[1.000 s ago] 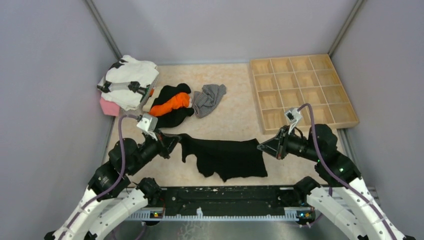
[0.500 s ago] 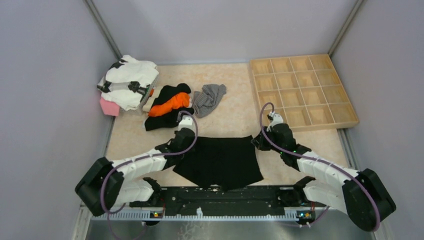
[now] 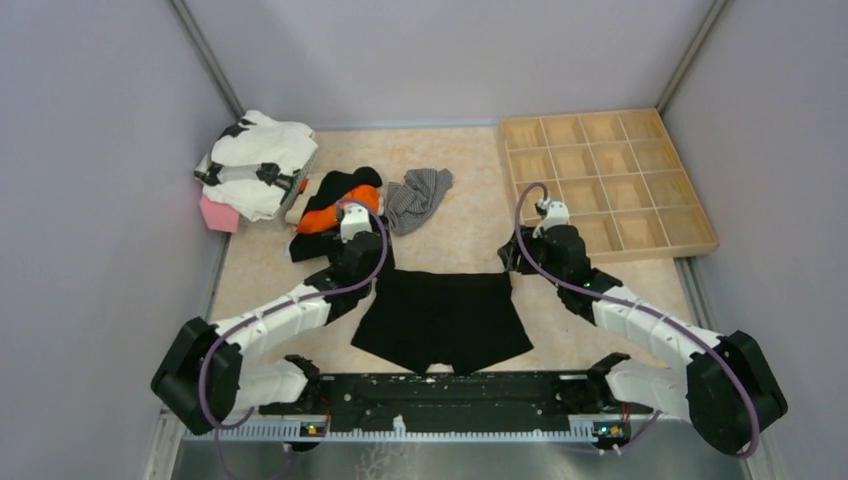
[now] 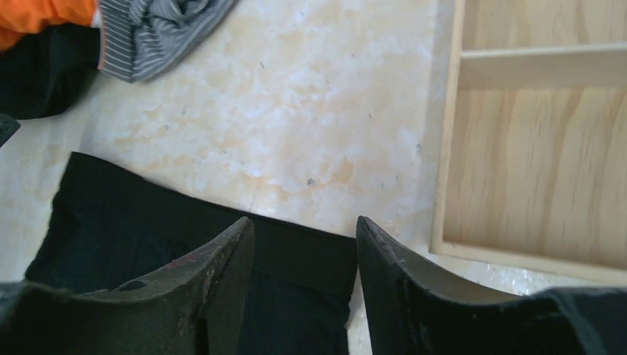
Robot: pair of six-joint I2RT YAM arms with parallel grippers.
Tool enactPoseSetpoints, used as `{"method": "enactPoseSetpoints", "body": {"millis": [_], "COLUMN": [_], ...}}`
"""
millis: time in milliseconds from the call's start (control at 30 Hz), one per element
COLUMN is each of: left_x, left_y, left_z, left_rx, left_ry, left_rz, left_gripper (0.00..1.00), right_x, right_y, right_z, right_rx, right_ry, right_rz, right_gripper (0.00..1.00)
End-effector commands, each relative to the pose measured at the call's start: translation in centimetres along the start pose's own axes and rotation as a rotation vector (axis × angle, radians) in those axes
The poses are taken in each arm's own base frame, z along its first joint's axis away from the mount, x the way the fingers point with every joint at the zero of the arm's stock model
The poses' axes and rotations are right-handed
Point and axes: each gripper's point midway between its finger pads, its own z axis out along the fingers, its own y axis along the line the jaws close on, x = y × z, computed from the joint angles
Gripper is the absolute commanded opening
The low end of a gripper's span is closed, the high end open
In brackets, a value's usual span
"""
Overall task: Roll the underwear
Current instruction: Flatten out the underwear at the center of the board.
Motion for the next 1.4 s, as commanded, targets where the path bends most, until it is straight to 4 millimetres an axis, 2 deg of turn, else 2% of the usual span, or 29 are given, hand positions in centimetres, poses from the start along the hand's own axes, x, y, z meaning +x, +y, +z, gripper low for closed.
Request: {"method": "enactPoseSetpoints", "body": {"millis": [0,167,267,300,433,567,600,833,1167,1367], "left_x": [-1.3,2.1,4.4,5.5,8.4,9.6,9.8,10.9,11.0,11.1], "left_y": [3.0,3.1,3.5,3.9,5.2,5.5,5.6,5.8,5.5,5.0], "left_z": [-2.6,-5.8,-7.4,-7.9,-9.0,-9.5,-9.5,-9.5,-9.6,-9.5], "left_rx": [-0.083,0.02,0.038,0.03,-0.02,-0.033,-0.04,-0.087,-0.07,-0.039], "left_ry": [0.009,0.131,0.209,0.241,0.308,0.346,0.35,0.403,0.415,0.421], "left_rz": [-0.221,-0.349,-0.42,-0.427,-0.484,-0.505,-0.515,-0.506,-0.499,-0.484], "left_gripper": [0.99,0.99,0.99,0.99,0.99,0.99,0.99,0.99,0.98,0.95], "right_x": [-4.2,-4.5,-3.5,-2.5,-0.9,2.3,2.5,7.0,10.1,10.8], "right_y": [3.8,8.3,13.1,14.4,19.8,23.0,23.9,25.9,25.8,26.0], "right_z": [-0.8,0.5,1.8,2.2,4.0,6.3,6.9,10.4,12.6,13.3], "right_rx": [-0.13,-0.22,-0.248,-0.245,-0.246,-0.213,-0.213,-0.145,-0.073,-0.072], "right_ry": [-0.014,0.074,0.12,0.165,0.229,0.335,0.344,0.451,0.515,0.527], "right_rz": [-0.079,-0.014,0.005,0.013,0.029,0.017,0.014,-0.065,-0.147,-0.161], "right_gripper": [0.54,0.49,0.48,0.48,0.49,0.51,0.52,0.55,0.48,0.45]}}
